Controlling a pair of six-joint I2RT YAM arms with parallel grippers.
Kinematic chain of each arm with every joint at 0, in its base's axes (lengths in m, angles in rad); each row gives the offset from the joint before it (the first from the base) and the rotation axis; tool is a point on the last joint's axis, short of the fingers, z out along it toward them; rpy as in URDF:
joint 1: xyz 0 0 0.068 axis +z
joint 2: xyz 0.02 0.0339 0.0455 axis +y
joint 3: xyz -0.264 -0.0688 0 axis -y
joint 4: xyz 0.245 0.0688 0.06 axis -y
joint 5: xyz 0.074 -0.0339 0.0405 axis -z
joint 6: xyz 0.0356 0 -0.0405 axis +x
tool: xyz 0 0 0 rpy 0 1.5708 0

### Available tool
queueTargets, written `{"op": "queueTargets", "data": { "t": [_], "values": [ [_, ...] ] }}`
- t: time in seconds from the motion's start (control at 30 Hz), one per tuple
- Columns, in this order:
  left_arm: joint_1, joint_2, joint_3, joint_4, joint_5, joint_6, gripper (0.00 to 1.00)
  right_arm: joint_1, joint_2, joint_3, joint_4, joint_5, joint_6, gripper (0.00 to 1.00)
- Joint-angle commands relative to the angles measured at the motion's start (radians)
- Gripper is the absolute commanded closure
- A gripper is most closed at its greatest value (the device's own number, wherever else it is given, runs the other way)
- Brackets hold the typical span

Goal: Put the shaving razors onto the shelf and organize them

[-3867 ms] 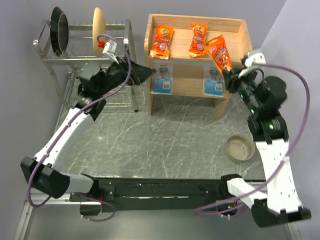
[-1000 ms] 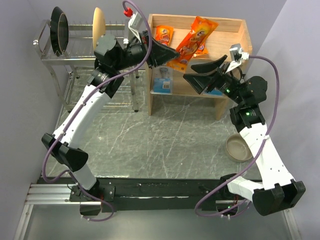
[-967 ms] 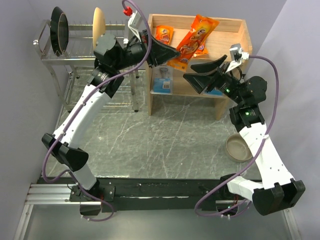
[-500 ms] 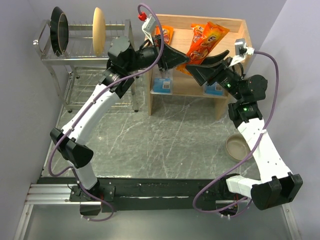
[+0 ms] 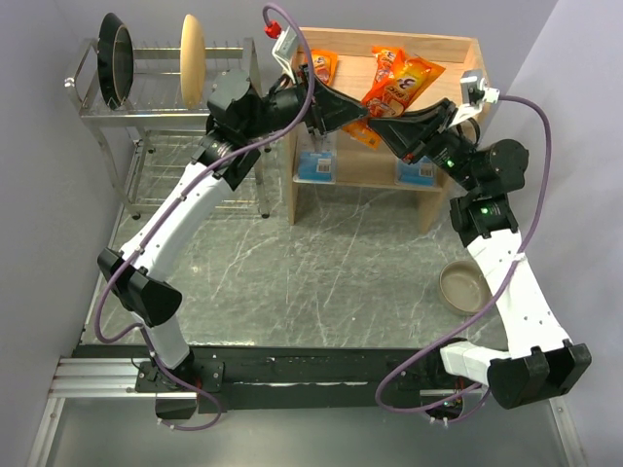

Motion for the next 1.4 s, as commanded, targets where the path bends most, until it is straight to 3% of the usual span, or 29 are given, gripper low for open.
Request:
{"op": "queueTargets", "data": {
  "t": [0.0, 0.03, 0.13, 0.27, 0.4, 0.77, 0.93, 1.1, 1.17, 1.27, 1.3, 1.37],
  "values": [
    [0.006, -0.05, -0.012, 0.031, -0.019, 0.095, 0.4, -0.06, -0.05, 0.097, -0.071, -0.08, -0.027, 0.91],
    [0.009, -0.065, -0.017, 0.025, -0.018, 0.141, 0.32, -0.103, -0.048, 0.108, -0.082, -0.102, 0.001, 0.93],
    [0.024, -0.099, -0.037, -0.012, -0.001, 0.237, 0.22, -0.189, -0.01, 0.168, -0.111, -0.23, 0.112, 1.0],
    [0.026, -0.128, -0.069, -0.072, 0.042, 0.38, 0.19, -0.352, 0.071, 0.277, -0.125, -0.356, 0.24, 1.0],
    [0.021, -0.131, -0.074, -0.095, 0.073, 0.431, 0.18, -0.413, 0.203, 0.406, -0.249, -0.41, 0.314, 1.0],
    [-0.02, -0.127, -0.081, -0.145, 0.071, 0.485, 0.18, -0.488, 0.372, 0.576, -0.421, -0.398, 0.297, 1.0],
    [-0.031, -0.128, -0.088, -0.156, 0.065, 0.501, 0.18, -0.505, 0.463, 0.718, -0.591, -0.387, 0.208, 1.0],
    [-0.037, -0.127, -0.092, -0.152, 0.066, 0.498, 0.19, -0.507, 0.484, 0.76, -0.693, -0.352, 0.17, 1.0],
    [-0.037, -0.127, -0.1, -0.144, 0.068, 0.497, 0.19, -0.507, 0.477, 0.743, -0.713, -0.341, 0.162, 0.96],
    [-0.037, -0.128, -0.109, -0.135, 0.076, 0.492, 0.19, -0.507, 0.46, 0.716, -0.748, -0.323, 0.15, 0.76],
    [-0.037, -0.128, -0.111, -0.13, 0.077, 0.486, 0.19, -0.507, 0.457, 0.714, -0.783, -0.309, 0.142, 0.65],
    [-0.037, -0.13, -0.117, -0.122, 0.083, 0.48, 0.19, -0.507, 0.458, 0.717, -0.826, -0.278, 0.127, 0.56]
  ]
}}
